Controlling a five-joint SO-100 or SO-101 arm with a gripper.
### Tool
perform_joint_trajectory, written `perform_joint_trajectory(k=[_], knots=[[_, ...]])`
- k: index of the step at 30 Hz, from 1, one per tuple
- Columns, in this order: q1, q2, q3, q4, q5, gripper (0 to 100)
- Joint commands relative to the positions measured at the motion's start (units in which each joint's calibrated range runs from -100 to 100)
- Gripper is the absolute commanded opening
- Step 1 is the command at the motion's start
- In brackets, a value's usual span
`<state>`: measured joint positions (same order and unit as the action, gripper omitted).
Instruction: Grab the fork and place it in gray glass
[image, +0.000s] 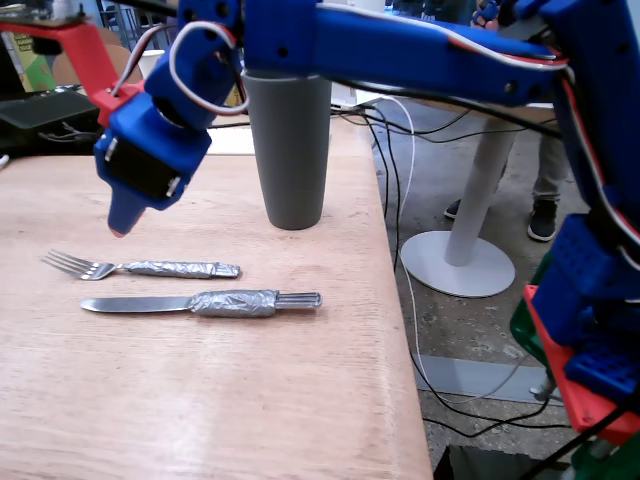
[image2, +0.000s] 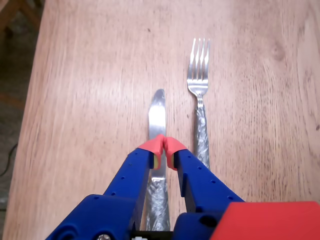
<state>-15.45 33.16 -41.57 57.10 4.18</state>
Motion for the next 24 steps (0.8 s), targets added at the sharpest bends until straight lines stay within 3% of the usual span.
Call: perform_joint_trajectory(k=[1, 9, 18, 24], knots=[[-0.1, -0.6, -2.5, -1.3, 0.8, 0], [2.3, -0.5, -2.4, -1.3, 0.9, 0], [20.2, -0.5, -1.6, -1.3, 0.9, 0], [18.2, 1.6, -2.1, -1.2, 0.9, 0]])
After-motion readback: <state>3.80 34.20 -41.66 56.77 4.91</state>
